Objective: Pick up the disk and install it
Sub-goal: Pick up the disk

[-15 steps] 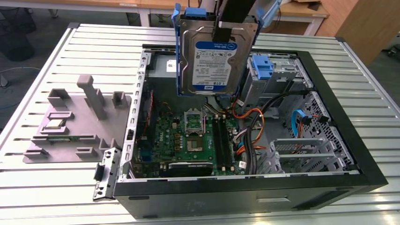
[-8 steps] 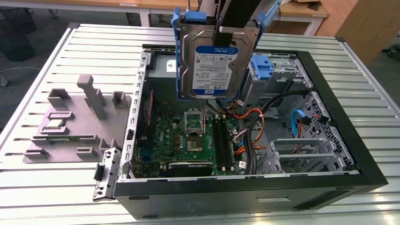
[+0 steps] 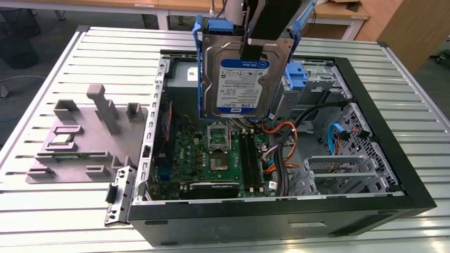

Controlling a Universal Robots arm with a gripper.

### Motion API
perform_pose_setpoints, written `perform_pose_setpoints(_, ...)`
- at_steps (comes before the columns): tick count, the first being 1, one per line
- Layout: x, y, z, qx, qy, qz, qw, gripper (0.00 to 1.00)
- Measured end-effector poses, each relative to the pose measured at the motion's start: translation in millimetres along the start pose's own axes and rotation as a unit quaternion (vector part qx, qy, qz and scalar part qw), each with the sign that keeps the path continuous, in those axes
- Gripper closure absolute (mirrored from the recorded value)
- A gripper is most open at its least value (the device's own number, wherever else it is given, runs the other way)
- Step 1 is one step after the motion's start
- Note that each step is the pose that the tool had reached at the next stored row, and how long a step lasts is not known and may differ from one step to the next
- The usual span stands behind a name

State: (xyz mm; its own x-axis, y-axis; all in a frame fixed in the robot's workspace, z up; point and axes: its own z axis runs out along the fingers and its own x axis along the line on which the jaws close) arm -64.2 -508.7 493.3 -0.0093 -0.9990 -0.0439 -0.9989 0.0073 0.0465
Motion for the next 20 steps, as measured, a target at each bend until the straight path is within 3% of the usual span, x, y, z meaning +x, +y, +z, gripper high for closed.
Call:
perform_pose_setpoints(14, 19.0, -0.2, 1.2, 0.0, -0.0001, 0.0, 1.0, 0.65)
perform_pose_setpoints(20, 20.9, -0.3, 1.3, 0.0, -0.0001, 0.0, 1.0, 0.65)
